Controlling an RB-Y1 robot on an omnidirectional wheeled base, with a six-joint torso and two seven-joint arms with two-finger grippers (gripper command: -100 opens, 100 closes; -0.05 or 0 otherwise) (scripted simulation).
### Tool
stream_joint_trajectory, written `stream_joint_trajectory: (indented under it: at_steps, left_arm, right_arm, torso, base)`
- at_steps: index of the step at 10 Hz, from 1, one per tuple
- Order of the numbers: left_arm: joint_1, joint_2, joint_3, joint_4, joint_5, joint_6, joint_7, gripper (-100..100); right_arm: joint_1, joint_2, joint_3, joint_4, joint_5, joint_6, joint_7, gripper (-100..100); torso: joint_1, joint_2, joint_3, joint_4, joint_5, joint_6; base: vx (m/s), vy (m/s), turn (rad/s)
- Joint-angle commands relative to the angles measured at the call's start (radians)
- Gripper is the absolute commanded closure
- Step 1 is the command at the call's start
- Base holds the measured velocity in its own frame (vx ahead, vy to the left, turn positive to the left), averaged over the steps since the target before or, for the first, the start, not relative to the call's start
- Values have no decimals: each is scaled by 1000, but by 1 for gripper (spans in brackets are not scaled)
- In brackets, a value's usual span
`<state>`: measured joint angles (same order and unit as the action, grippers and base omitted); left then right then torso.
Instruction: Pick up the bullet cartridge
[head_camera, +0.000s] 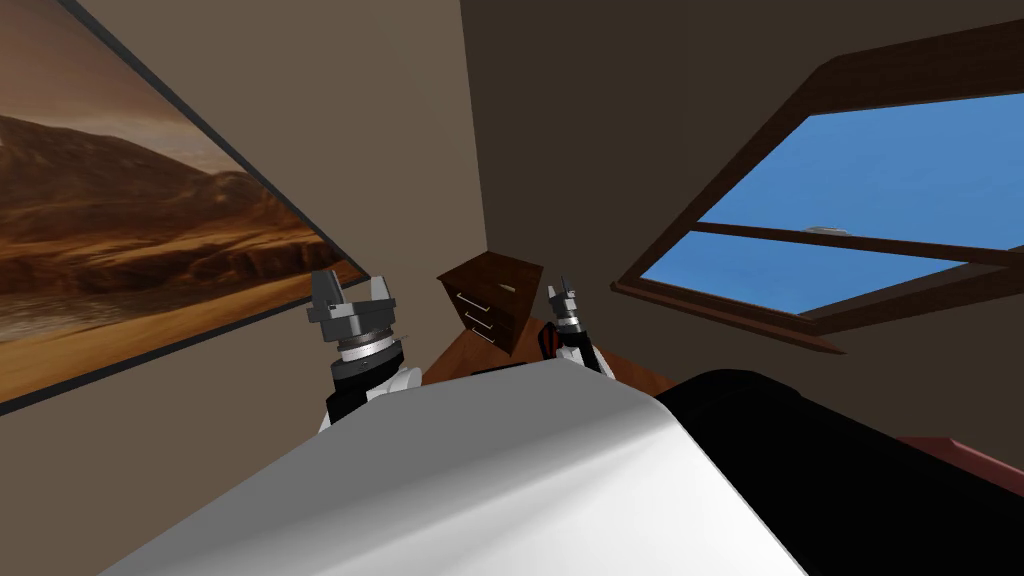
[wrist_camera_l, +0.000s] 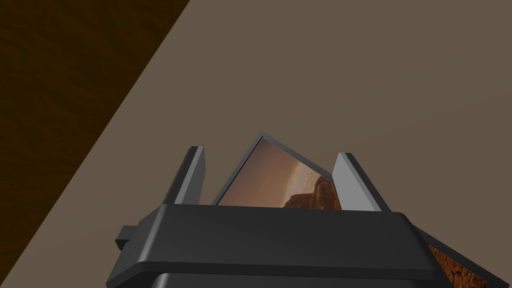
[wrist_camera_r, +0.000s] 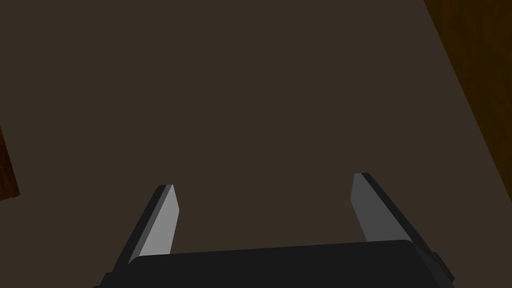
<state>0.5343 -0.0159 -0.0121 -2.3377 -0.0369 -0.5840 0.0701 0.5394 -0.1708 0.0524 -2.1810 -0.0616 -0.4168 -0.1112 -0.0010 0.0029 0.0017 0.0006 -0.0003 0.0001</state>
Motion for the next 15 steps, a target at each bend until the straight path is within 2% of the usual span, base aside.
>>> stream_joint_trajectory:
  at_steps: [1, 5, 6, 7, 8, 9, 10, 12, 13, 14, 15]
  left_arm:
    - [0, 0, 0, 0, 0, 0, 0, 0]
    - [0, 0, 0, 0, 0, 0, 0, 0]
    - [0, 0, 0, 0, 0, 0, 0, 0]
    - [0, 0, 0, 0, 0, 0, 0, 0]
    - [0, 0, 0, 0, 0, 0, 0, 0]
    - [0, 0, 0, 0, 0, 0, 0, 0]
    - [0, 0, 0, 0, 0, 0, 0, 0]
    - [0, 0, 0, 0, 0, 0, 0, 0]
    - [0, 0, 0, 0, 0, 0, 0, 0]
    - [0, 0, 0, 0, 0, 0, 0, 0]
    - [0, 0, 0, 0, 0, 0, 0, 0]
  right_arm:
    - [2, -44, 3, 9, 3, 3, -1, -100]
    - [20, -152, 21, 50, 19, 7, -8, -100]
    - [30, -187, 33, 76, 31, 9, -13, -100]
    - [30, -213, 33, 76, 31, 9, -13, -100]
    - [41, -244, 46, 107, 44, 11, -19, -100]
    - [41, -274, 46, 107, 44, 11, -19, -100]
    - [53, -302, 61, 142, 60, 13, -26, -100]
    - [53, -346, 61, 142, 60, 13, -26, -100]
    - [64, -381, 77, 180, 78, 15, -34, -100]
    - [64, -417, 77, 180, 78, 15, -34, -100]
    - [76, -444, 95, 220, 97, 17, -43, -100]
  torso:
    - [0, 0, 0, 0, 0, 0]
    - [0, -1, 0, 0, 0, 0]
    - [1, -1, -1, 0, 0, 0]
    - [1, -1, -1, 0, 0, 0]
    - [1, -2, -1, 0, 0, 0]
    - [1, -1, -1, 0, 0, 0]
    - [1, -1, -1, 0, 0, 0]
    - [2, -1, -1, 0, 0, 0]
    - [1, -2, -1, 0, 0, 0]
    - [2, -2, -1, 0, 0, 0]
    - [2, -2, -1, 0, 0, 0]
  base:
    - [-32, -6, -30]
    - [-28, -5, -28]
    - [-21, 0, -18]
    - [-19, 4, -5]
    - [-29, 8, 7]
    - [-24, 7, 1]
    - [-25, 20, 24]
    - [-15, 11, 4]
    - [-12, 15, 49]
    - [-13, 21, 24]
    - [-22, 40, 81]
